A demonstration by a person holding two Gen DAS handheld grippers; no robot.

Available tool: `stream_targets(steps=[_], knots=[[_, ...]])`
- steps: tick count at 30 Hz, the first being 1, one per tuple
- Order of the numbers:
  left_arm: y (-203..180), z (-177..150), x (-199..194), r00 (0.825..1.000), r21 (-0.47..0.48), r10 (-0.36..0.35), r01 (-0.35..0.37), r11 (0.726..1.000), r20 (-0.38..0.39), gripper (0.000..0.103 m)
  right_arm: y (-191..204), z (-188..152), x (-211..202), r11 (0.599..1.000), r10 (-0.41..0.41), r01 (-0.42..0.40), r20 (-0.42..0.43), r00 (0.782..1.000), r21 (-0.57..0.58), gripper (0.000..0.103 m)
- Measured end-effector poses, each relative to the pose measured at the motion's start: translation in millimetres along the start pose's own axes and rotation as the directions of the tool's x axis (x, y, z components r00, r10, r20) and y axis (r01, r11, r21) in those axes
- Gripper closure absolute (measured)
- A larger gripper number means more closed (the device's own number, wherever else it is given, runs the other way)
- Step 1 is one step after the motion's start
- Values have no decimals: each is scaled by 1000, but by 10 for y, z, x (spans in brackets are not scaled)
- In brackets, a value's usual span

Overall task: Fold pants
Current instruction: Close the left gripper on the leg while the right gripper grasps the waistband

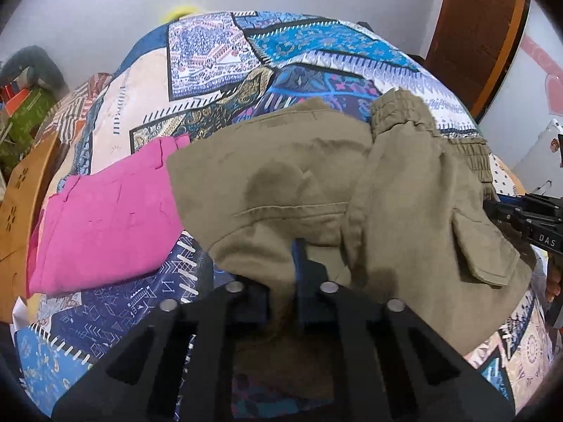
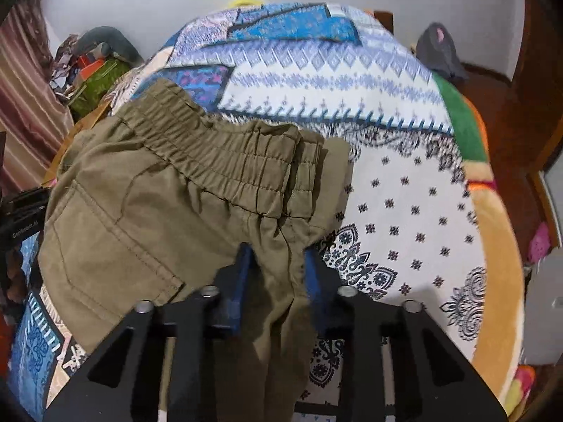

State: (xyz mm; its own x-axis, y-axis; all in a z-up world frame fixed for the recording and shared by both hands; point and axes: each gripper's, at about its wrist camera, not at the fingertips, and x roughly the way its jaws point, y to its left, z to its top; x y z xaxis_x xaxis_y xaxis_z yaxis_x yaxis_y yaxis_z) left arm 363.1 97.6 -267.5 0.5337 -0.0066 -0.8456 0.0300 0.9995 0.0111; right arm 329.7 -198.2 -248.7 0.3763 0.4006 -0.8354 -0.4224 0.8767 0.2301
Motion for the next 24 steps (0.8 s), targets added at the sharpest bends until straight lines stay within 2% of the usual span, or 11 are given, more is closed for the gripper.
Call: stream_targets(steps=[1, 4, 13, 20, 24], knots=[[-25, -1, -42, 1000, 10, 6, -6, 1000, 10, 96, 12, 7, -50, 1000, 3, -3, 11, 1000, -6, 91], [-89, 7, -208, 999, 32, 5, -7, 999, 47, 97, 36, 66, -178, 1000, -2, 2, 33, 999, -5, 94], [-151, 141, -779, 989, 41, -6, 0, 999, 148, 99, 225, 267, -635, 999, 13, -9, 126, 992, -33, 96], [58, 165, -1182, 975, 11, 22, -25, 1000, 221, 99, 606, 479, -902, 994, 30, -10, 191, 981, -107, 96], [294, 211, -1396, 964, -5, 64, -65, 998, 259, 99, 843, 620, -946, 990, 56, -25, 219, 974, -142, 96]])
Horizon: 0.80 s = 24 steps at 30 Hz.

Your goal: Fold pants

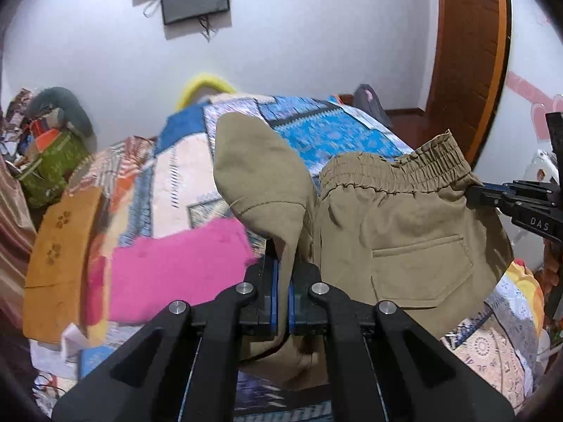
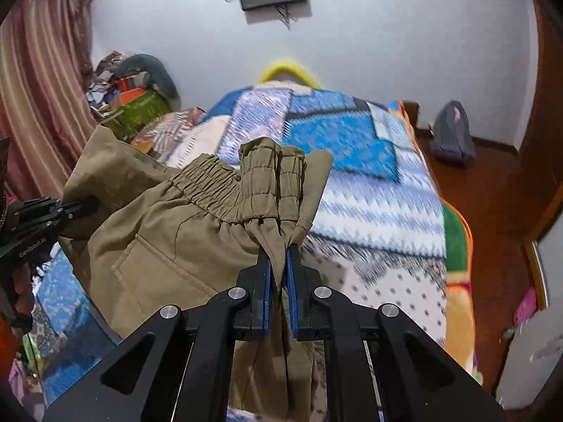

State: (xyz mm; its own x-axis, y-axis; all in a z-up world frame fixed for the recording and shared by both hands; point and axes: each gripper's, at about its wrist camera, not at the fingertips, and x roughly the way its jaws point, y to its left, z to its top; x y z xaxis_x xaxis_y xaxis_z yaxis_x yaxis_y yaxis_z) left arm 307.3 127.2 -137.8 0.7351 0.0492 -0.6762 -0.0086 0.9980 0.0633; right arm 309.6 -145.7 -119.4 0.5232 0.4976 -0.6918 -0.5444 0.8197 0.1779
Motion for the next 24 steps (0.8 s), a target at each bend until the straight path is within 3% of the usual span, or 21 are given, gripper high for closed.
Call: stream_targets(steps=[10, 13, 19, 24], knots=[[804, 230, -105, 992, -69, 113, -109, 992, 49, 101, 731, 597, 307, 991, 51, -42, 67, 996, -127, 96], [1025, 243, -57, 993, -95, 114, -110, 989, 43, 101, 900, 710, 463, 988, 82, -74, 52, 995, -138, 96], [1225, -30, 153, 995, -98, 99, -101, 990, -26, 101, 994, 416, 803, 983, 119, -128, -70, 990, -133, 96], [1219, -417, 418, 989, -76, 87, -97, 992, -119, 101, 955, -64, 1133, 980, 150, -175, -234, 961, -90, 95]])
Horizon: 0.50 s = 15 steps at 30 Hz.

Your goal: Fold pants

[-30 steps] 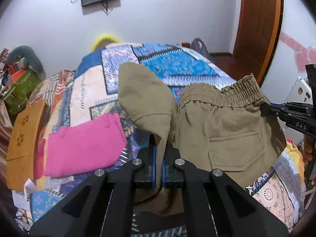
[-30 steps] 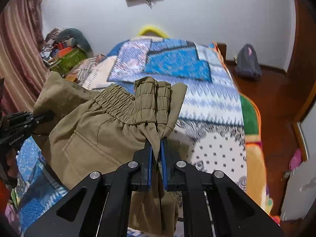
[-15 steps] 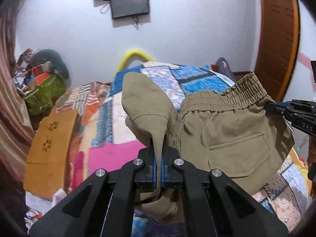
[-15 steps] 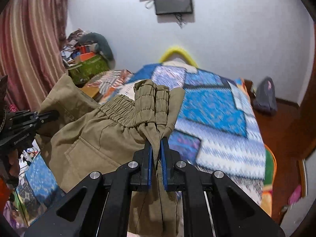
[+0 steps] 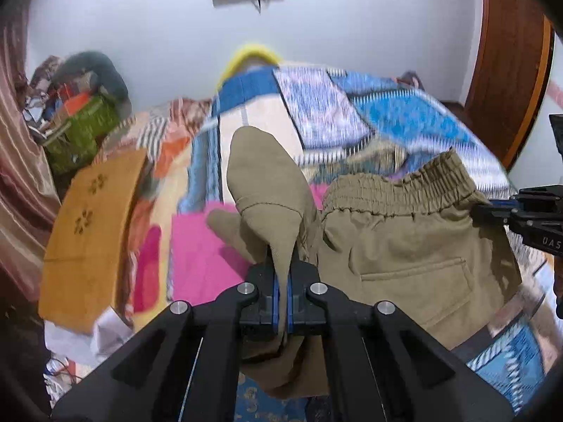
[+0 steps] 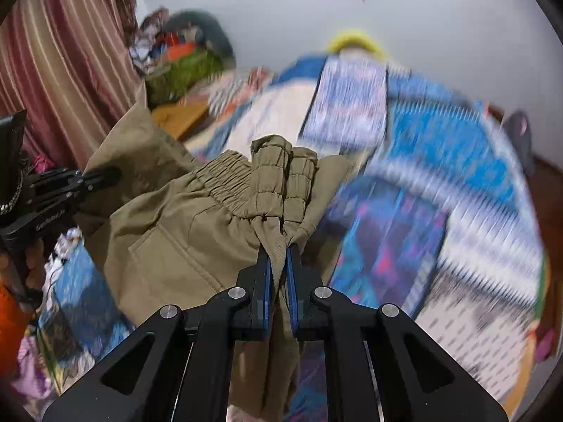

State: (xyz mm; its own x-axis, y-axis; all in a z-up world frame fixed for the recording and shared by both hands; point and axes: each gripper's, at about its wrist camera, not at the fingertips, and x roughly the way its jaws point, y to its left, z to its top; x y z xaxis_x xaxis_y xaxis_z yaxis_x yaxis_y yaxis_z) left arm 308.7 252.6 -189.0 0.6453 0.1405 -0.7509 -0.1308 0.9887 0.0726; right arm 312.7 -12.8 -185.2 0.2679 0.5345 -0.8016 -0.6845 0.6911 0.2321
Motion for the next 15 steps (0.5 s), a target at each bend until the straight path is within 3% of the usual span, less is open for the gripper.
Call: stream_targets(steps=[3, 5, 11, 15], knots=[[-30, -159, 59, 1000, 20, 27, -27, 999, -4, 101, -4, -119, 114, 999, -43, 43, -34, 999, -10, 89], [-50, -199, 36, 1000, 22, 26, -26, 999, 6, 101, -93, -136, 105, 999, -30, 31, -40, 999, 33, 86], [-53, -195, 26, 1000, 11, 13, -14, 1000, 11, 101, -228, -219, 328, 997, -32, 43, -146, 989, 71, 59], [-56, -204, 42, 1000, 14, 17, -17, 1000, 14, 100, -310, -269, 609, 994, 26, -4, -207, 978, 106, 49]])
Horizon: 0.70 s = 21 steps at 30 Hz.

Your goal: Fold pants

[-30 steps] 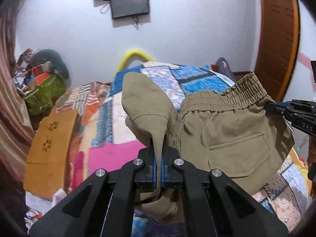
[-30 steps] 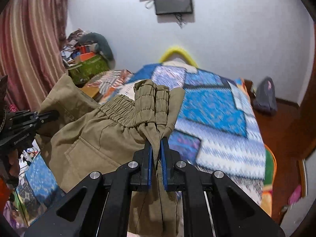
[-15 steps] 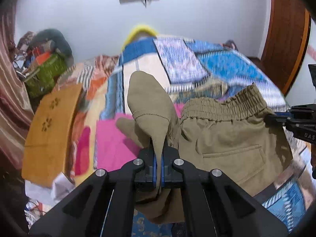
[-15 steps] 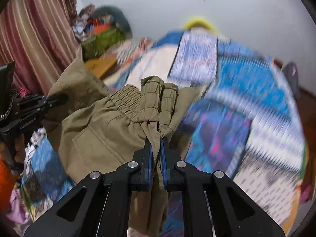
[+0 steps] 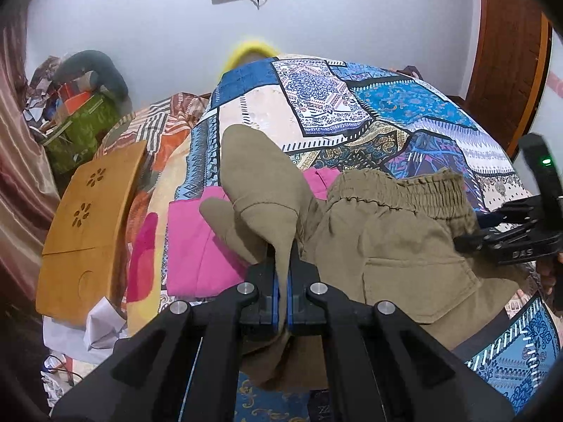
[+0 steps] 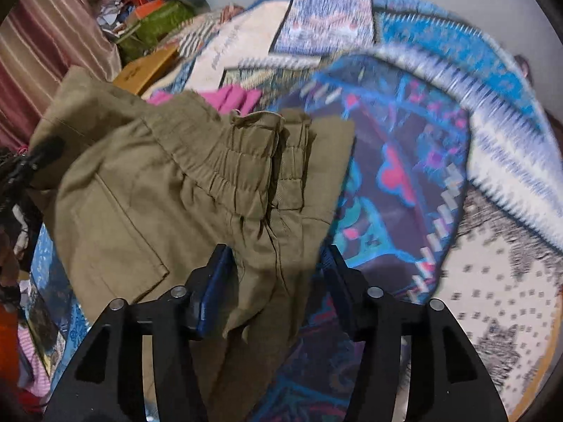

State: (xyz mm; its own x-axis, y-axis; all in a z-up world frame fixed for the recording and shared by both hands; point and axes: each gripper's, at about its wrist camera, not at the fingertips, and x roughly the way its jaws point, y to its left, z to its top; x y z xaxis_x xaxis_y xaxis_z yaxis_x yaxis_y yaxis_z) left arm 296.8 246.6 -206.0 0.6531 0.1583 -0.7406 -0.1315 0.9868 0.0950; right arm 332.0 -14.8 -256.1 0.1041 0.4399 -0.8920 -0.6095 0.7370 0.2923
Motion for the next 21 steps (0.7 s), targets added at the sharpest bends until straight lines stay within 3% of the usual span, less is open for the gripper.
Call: stream_targets(steps=[5, 6, 8, 13, 21], knots=[[-43, -27, 47, 1000, 8, 5, -5, 1000, -7, 101, 10, 84, 85, 999, 23, -24, -28, 999, -26, 43], [-51, -29, 52, 1000, 8, 8, -7, 1000, -7, 101, 28, 90, 84, 999, 20, -21, -24, 999, -37, 46], [-71, -30, 57, 1000, 6, 10, -10, 1000, -4, 101, 49, 65, 76, 997, 62, -63, -16, 998, -44, 65], [-119, -15, 14, 1000, 2, 8, -8, 1000, -2, 101, 108, 64, 9, 998, 53, -52, 48, 997, -29, 86], [-15, 167, -339, 998, -26, 23, -21, 999, 63, 101, 350, 149, -430, 996, 44, -32, 165, 985, -77, 92]])
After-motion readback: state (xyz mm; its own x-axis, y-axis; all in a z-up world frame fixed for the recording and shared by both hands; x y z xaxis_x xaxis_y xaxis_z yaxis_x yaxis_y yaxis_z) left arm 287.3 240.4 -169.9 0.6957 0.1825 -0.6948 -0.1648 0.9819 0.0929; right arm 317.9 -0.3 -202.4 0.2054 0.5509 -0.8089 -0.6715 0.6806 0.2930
